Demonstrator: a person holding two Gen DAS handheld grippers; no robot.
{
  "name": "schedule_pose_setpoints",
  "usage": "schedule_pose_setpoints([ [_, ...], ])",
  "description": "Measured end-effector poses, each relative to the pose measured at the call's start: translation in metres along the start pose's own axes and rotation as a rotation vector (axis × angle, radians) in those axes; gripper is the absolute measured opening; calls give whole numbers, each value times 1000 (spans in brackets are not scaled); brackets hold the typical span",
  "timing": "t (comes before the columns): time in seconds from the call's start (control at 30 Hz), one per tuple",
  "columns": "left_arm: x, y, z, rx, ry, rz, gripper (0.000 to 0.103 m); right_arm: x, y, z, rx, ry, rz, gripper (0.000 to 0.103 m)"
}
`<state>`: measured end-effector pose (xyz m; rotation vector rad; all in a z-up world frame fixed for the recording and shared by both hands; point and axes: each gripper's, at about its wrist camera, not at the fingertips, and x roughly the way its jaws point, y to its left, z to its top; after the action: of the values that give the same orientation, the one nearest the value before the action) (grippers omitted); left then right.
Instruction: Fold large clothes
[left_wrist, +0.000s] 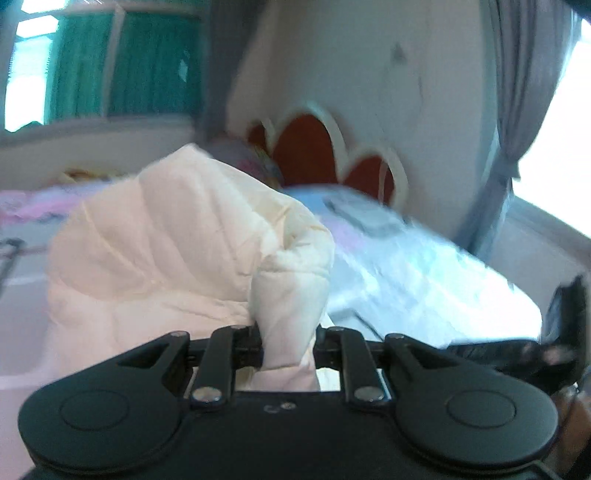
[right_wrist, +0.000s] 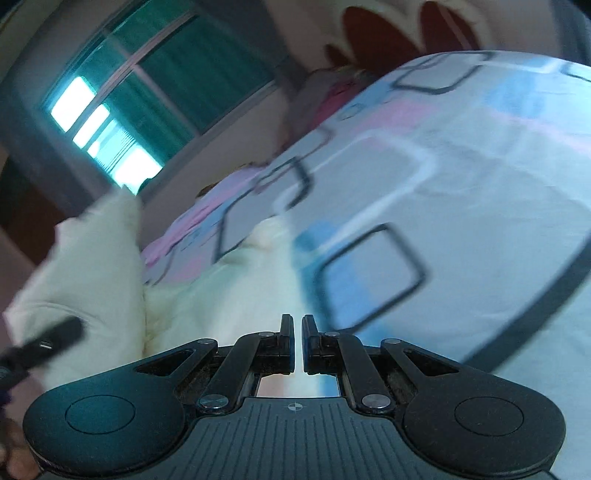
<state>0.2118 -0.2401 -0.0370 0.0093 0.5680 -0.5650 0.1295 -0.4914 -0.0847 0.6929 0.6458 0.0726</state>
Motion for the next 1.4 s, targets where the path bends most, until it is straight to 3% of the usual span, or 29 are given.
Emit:
schedule_pose_setpoints([
  [0.1, 51, -15, -17, 11, 108, -30, 19, -18, -20, 4, 35, -15, -24, 6],
  [0.23, 84, -25, -36, -15, 181, -56, 35, -32, -44, 11, 80, -14, -40, 6],
  [0.33, 81, -31, -38, -33, 192, -129, 78, -37, -51, 15, 100, -15, -41, 6],
  [0.37, 77, -33, -38, -38, 196, -146, 82, -35, -51, 17, 103, -16, -40, 6],
  [0.4, 73, -35, -38, -34, 195, -164, 82, -31, -48, 19, 103, -17, -36, 13],
  [0.43, 66, -37, -37, -33, 187, -182, 80, -33, -46, 20, 99, -25, -33, 46],
  [0.47, 57, -35, -36, -48, 182, -204, 75, -28, -47, 24, 93, -41, -31, 66],
  [0.5, 48, -31, -35, -68, 176, -221, 71, -28, -44, 27, 75, -67, -20, 77],
  [0.57, 31, -23, -28, -119, 156, -236, 62, -22, -33, 34, 42, -58, 26, 77],
  [0.67, 3, 0, -16, -185, 61, -215, 60, -11, -14, 45, 4, -51, 91, 76],
  [0.77, -17, 37, -9, -224, -26, -93, 53, 4, 8, 57, -39, -45, 146, 76],
  [0.87, -22, 79, -5, -284, -44, 48, 46, 25, 34, 71, -102, -35, 191, 76],
  [0.97, -15, 110, -2, -314, -60, 120, 45, 53, 61, 84, -178, 3, 211, 76],
  [1.17, 8, 147, 4, -378, -56, 111, 36, 118, 93, 102, -267, 153, 246, 76],
  [1.3, 25, 161, 10, -365, -35, 68, 35, 145, 100, 100, -302, 260, 252, 76],
  [1.33, 31, 163, 12, -354, -21, 57, 35, 149, 102, 98, -313, 271, 259, 71],
  [1.37, 35, 163, 10, -347, -10, 48, 35, 150, 105, 95, -321, 277, 273, 54],
  [1.4, 40, 165, 10, -340, -1, 40, 35, 150, 106, 93, -323, 285, 275, 25],
])
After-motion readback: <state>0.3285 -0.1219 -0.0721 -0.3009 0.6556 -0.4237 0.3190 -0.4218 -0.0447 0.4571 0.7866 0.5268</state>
